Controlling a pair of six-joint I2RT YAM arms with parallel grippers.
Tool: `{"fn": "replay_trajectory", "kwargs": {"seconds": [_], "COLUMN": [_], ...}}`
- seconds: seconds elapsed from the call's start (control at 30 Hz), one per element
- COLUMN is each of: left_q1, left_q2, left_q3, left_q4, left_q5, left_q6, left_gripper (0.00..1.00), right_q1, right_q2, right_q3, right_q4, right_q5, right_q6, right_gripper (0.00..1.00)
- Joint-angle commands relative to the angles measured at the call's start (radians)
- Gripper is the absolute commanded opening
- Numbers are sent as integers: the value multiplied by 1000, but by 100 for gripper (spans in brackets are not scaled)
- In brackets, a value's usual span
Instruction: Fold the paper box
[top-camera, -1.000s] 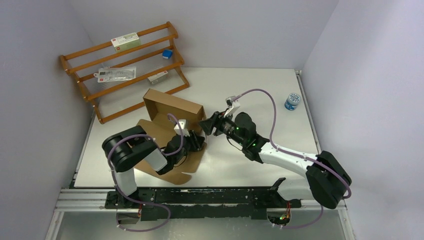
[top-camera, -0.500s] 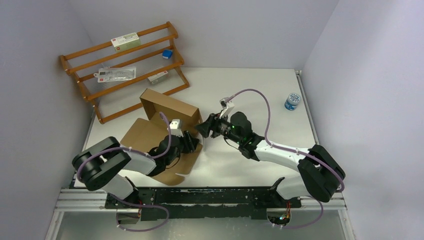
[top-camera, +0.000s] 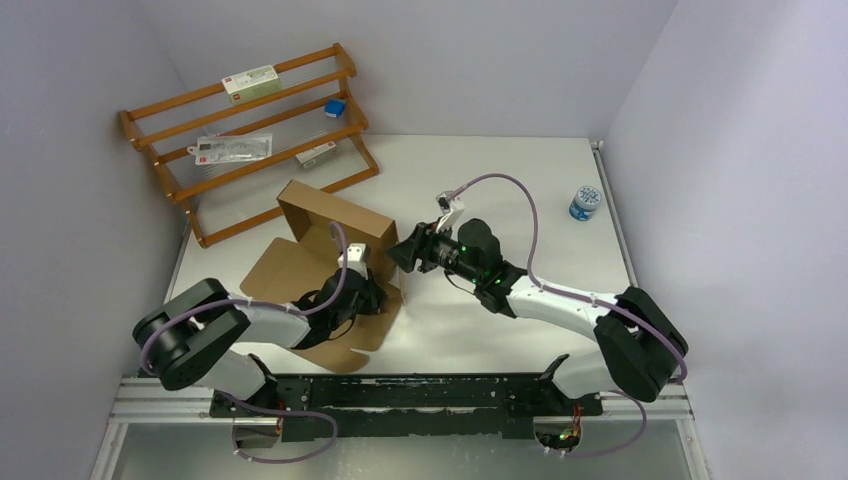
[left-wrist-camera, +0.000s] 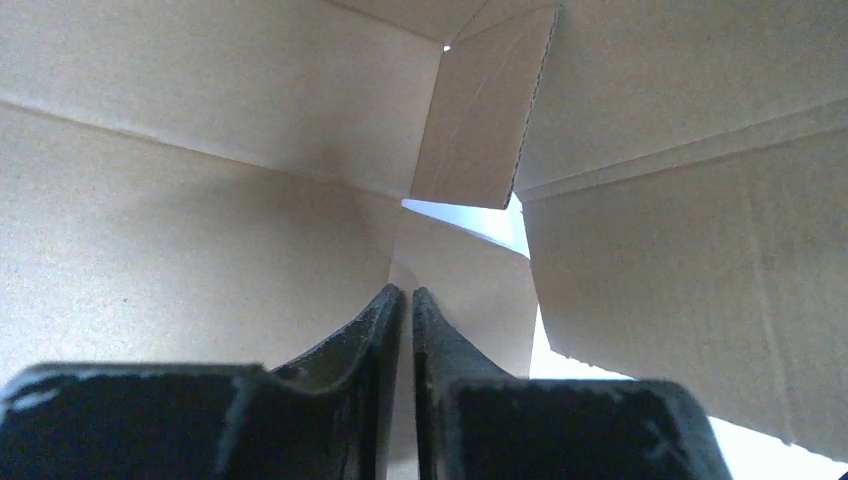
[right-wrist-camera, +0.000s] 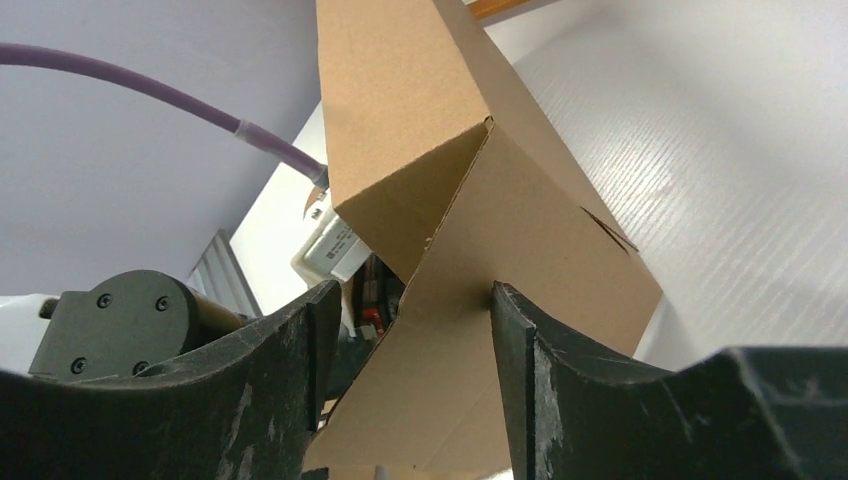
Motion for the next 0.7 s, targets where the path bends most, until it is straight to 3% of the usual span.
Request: {"fn": "replay_trajectory", "kwargs": {"seconds": [0.0, 0.33, 0.43, 0.67], "left_q1": [2, -1, -21, -69], "left_q2": [78, 297, 315, 307], "left_q3": [30, 45, 61, 78], "left_q4": [-38, 285, 311, 318], "left_q5": [78, 174, 152, 78], "left_q6": [-12, -138, -141, -126], "left_gripper": [15, 14, 15, 19], "right_q1": [-2, -6, -24, -63], "right_q2": [-13, -75, -85, -60], "right_q3": [23, -4, -15, -34], "right_q4": [-22, -71, -113, -102], "right_q5": [-29, 47, 127, 106], "right_q6": [24, 19, 24, 57], "right_gripper": [60, 61, 62, 63]}}
